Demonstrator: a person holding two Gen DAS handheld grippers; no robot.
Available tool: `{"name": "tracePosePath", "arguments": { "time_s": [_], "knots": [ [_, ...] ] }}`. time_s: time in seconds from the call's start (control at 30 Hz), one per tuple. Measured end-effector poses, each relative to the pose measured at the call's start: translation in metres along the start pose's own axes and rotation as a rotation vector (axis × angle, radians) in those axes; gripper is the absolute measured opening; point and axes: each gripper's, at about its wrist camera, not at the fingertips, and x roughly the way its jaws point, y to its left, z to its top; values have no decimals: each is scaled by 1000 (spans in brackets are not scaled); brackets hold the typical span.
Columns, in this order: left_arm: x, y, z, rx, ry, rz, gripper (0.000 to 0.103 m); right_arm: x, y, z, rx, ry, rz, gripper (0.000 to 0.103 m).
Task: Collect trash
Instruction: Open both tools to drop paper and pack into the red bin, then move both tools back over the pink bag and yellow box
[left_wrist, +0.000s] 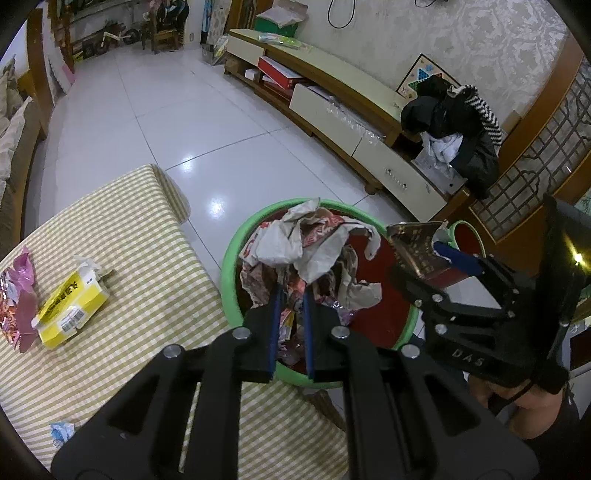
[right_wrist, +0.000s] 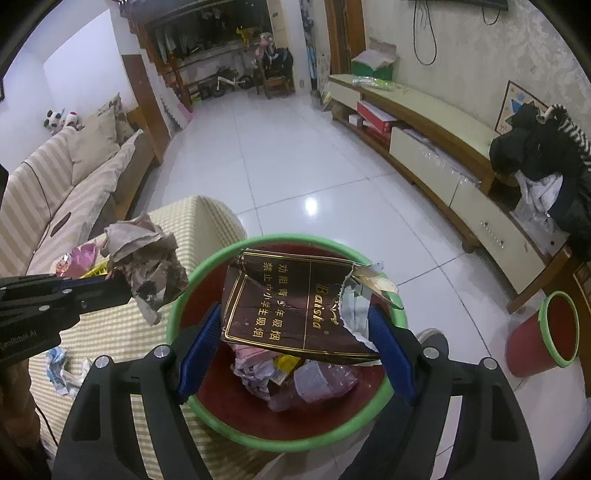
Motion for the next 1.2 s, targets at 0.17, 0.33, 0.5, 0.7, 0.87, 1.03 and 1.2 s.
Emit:
{"name": "tracePosePath", "arguments": {
  "time_s": [0.17, 0.33, 0.5, 0.7, 0.87, 1.03, 1.2],
  "knots": [
    [10, 3, 4, -3, 18, 0, 9, 11, -3, -1, 11, 18, 2, 76],
    [13, 6, 6, -15, 16, 2, 44, 14, -3, 0, 5, 22, -6, 79],
    [7, 13, 7, -43, -8, 9, 70, 15, 2, -1, 2, 22, -14, 86],
    [-10, 32, 6, -107, -56, 53, 91, 9, 13, 1, -19, 11, -20, 96],
    [-30, 50, 0, -149, -84, 72, 95, 3, 30, 3, -44, 2, -26, 96],
    [-54, 68, -8, -186, -116, 96, 97, -7, 54, 4, -75, -16, -6, 96],
    [-84, 91, -27, -227, -145, 125, 97, -15, 87, 6, -106, -30, 31, 96]
  ]
}}
